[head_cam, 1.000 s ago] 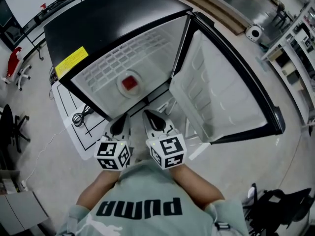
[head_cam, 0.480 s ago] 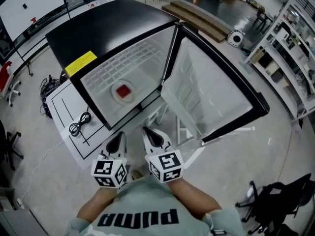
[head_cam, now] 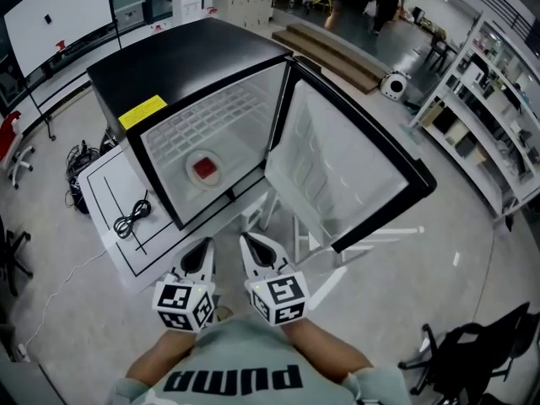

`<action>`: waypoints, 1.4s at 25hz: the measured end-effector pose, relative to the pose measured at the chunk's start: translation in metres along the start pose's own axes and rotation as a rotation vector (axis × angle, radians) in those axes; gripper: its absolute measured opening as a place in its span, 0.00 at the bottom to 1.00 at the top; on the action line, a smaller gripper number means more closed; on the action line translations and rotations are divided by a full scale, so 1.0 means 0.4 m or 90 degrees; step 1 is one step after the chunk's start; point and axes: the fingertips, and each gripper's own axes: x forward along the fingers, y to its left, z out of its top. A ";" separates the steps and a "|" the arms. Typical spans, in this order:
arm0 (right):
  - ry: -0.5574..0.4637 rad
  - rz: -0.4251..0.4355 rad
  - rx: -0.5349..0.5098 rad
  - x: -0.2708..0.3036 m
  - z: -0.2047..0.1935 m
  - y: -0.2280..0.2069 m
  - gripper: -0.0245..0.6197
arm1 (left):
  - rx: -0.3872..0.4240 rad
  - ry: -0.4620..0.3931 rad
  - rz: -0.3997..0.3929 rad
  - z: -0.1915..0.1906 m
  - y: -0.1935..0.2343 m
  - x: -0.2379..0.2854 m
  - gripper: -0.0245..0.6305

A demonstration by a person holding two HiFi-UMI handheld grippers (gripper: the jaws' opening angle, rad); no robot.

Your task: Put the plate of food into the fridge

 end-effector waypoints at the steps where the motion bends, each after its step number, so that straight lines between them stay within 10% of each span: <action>1: -0.001 0.000 0.000 -0.014 -0.001 -0.002 0.05 | 0.001 0.000 -0.001 -0.001 -0.015 -0.006 0.04; 19: -0.016 0.019 0.009 -0.382 -0.076 0.010 0.05 | 0.029 0.003 0.014 -0.105 -0.336 -0.191 0.04; 35: -0.014 0.003 -0.002 -0.518 -0.109 0.133 0.05 | 0.020 -0.028 0.008 -0.141 -0.393 -0.371 0.04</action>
